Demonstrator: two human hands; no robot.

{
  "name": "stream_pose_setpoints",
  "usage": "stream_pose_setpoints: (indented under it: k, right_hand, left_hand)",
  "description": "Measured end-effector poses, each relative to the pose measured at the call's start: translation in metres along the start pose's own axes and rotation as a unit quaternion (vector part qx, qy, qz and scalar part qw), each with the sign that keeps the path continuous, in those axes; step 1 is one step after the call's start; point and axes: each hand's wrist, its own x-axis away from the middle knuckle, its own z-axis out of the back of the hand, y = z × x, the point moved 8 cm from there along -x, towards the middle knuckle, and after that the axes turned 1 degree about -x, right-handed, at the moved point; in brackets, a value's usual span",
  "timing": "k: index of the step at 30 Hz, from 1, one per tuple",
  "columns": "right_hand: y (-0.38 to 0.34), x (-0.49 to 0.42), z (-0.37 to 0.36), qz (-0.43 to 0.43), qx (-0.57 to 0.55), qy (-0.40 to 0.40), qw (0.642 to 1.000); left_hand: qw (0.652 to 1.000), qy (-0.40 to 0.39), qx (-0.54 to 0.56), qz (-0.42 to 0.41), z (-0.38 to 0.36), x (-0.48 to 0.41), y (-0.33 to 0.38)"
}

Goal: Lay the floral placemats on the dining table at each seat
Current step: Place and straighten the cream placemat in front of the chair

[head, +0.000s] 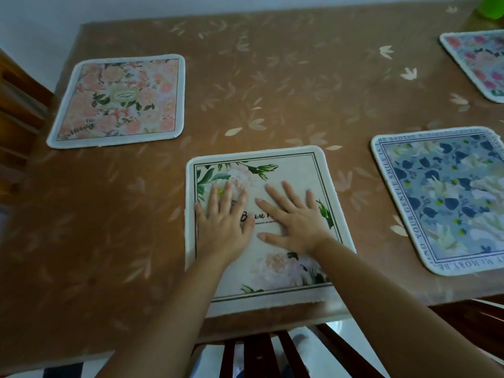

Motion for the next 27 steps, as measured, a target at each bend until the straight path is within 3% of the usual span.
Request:
stream_pose_setpoints:
  k: [9,14,27]
  right_hand:
    - [0.027,-0.056,0.017,-0.026,-0.019,0.034,0.999]
    - [0.03,-0.015,0.01,-0.082,-0.03,0.066,0.994]
    - [0.006,0.102,-0.018,-0.134,-0.002,0.052,0.99]
  left_hand:
    - [0.997,0.059,-0.004,0.042,0.01,-0.03,-0.003]
    - [0.996,0.045,-0.001,0.074,0.003,-0.008,-0.001]
    - [0.999,-0.011,-0.033,0.014,-0.013,0.089,0.034]
